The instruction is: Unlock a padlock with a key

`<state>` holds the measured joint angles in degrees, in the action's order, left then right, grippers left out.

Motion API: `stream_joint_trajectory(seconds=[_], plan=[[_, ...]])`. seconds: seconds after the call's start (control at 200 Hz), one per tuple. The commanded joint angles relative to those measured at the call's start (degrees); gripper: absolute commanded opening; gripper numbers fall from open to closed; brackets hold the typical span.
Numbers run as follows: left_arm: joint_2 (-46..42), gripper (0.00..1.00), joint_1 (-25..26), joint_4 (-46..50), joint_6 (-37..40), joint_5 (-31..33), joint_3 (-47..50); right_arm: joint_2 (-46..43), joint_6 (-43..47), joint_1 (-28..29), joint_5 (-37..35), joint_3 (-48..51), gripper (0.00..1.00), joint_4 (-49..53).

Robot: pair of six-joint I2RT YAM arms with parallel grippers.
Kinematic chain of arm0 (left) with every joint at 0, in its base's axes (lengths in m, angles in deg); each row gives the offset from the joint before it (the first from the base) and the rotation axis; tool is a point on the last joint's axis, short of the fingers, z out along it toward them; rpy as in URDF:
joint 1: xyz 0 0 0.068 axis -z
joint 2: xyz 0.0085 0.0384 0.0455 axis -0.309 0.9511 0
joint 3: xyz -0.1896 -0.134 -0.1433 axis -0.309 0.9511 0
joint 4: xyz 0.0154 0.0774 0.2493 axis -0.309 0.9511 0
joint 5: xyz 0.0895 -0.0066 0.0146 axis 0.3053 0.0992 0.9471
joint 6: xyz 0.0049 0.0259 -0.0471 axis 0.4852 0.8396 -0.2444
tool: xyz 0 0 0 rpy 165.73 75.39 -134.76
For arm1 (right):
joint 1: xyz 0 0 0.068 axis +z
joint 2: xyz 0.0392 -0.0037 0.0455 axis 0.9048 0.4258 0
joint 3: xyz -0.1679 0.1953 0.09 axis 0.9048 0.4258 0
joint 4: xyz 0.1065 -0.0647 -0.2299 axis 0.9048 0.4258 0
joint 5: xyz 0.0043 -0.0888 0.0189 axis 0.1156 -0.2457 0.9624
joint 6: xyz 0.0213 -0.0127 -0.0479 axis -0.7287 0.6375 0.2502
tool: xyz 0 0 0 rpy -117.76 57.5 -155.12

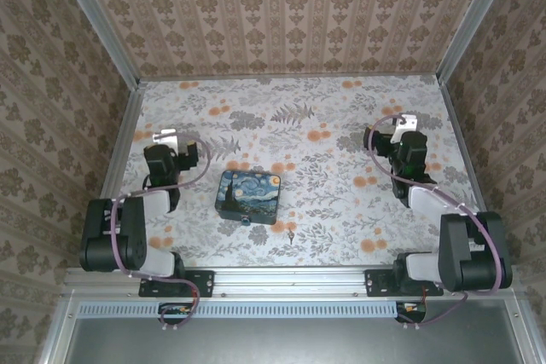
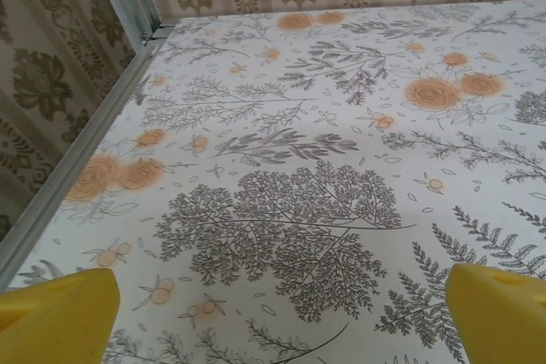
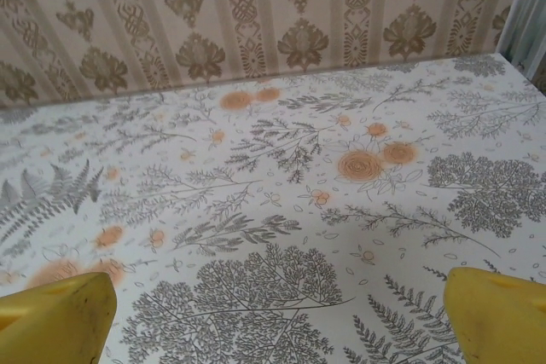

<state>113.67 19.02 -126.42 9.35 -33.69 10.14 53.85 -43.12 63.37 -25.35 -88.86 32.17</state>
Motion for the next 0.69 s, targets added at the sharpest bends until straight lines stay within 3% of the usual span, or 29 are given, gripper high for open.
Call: stream_joint_trajectory(seconds=[0.0, 0.185, 0.345, 0.51, 0.69], plan=[[-4.7, 1.0, -0.4, 12.2, -3.4, 3.7, -4.4, -3.0, -7.0, -1.4, 3.0, -2.2, 0.99, 8.5], [-10.7, 1.0, -0.4, 34.6, -15.8, 5.5, -12.7, -4.3, -19.7, -0.9, 17.4, -5.6, 0.99, 15.5], [-11.7, 1.0, -0.5, 50.2, -23.3, -4.1, -18.3, 1.3, -23.7, 4.1, 24.9, -12.6, 0.88, 27.5], [-12.0, 1.0, 0.6, 55.5, -28.0, -14.8, -18.2, 5.5, -28.8, 14.1, 27.1, -15.0, 0.84, 29.5], [-12.9, 1.0, 6.1, 56.3, -30.5, -19.1, -16.3, 10.6, -32.8, 24.9, 28.6, -15.2, 0.79, 29.1]])
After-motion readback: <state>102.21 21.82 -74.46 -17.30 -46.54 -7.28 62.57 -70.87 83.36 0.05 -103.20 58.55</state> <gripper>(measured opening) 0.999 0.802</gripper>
